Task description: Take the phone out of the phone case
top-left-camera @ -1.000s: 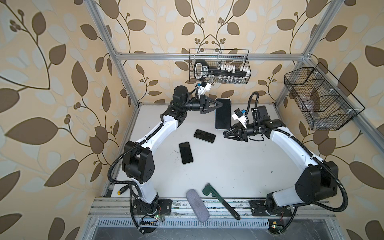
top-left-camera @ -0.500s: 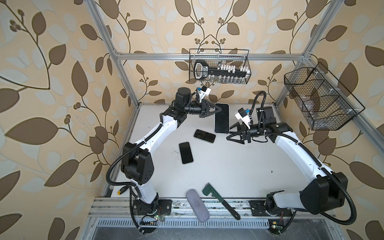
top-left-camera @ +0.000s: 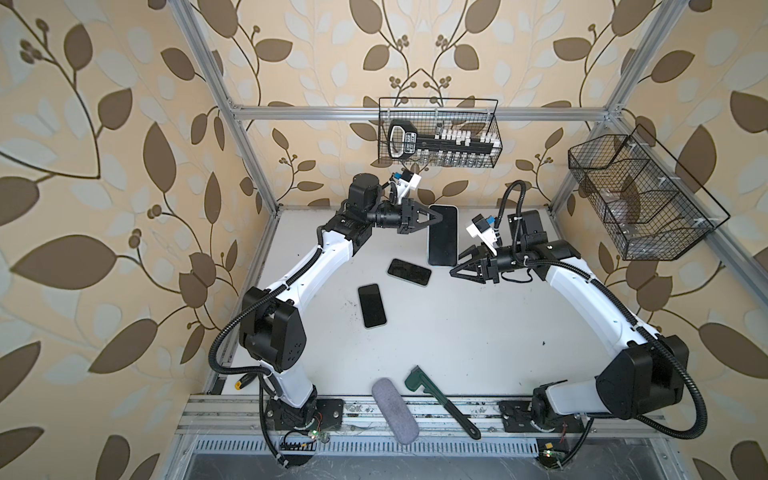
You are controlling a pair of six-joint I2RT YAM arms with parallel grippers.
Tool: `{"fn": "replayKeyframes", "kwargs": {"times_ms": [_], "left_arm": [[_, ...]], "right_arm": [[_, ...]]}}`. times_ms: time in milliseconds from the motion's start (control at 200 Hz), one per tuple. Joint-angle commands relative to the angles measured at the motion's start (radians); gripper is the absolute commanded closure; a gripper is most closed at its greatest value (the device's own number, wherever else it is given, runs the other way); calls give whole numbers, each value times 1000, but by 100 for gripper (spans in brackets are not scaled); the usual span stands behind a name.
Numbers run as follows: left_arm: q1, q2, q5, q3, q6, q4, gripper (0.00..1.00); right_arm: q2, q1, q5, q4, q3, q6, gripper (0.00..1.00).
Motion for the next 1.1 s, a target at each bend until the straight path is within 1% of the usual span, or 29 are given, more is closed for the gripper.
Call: {"fn": "replayKeyframes", "kwargs": {"times_ms": [0,165,255,540,720,855,875,980,1095], "left_arm": [[-1,-84,46,29,7,84,100],[-1,-90,49,25,7,90,100],[0,-89,48,25,5,93,100],[-2,-86,51,21,-10,117,100],[-2,-86,49,21,-23,128,100],[-2,-85,41,15,-59,171,100],[-2,-85,39,12,-99,187,100],[-2,-87,15,1,-183,253,100],[-9,-100,-8,-16,-220,291,100]], "right_arm": [[27,16,-24,-18,48,-21,60],[40,20,-27,-18,51,-18,64],[42,21,-31,-18,51,-20,69],[52,18,-49,-21,49,-24,73],[53,10,-59,-46,47,-58,81],[52,2,-51,-78,43,-110,84],[50,0,-50,-83,42,-119,84],[47,-12,-66,-96,28,-172,87],[55,-25,-85,-105,21,-200,87]]}}
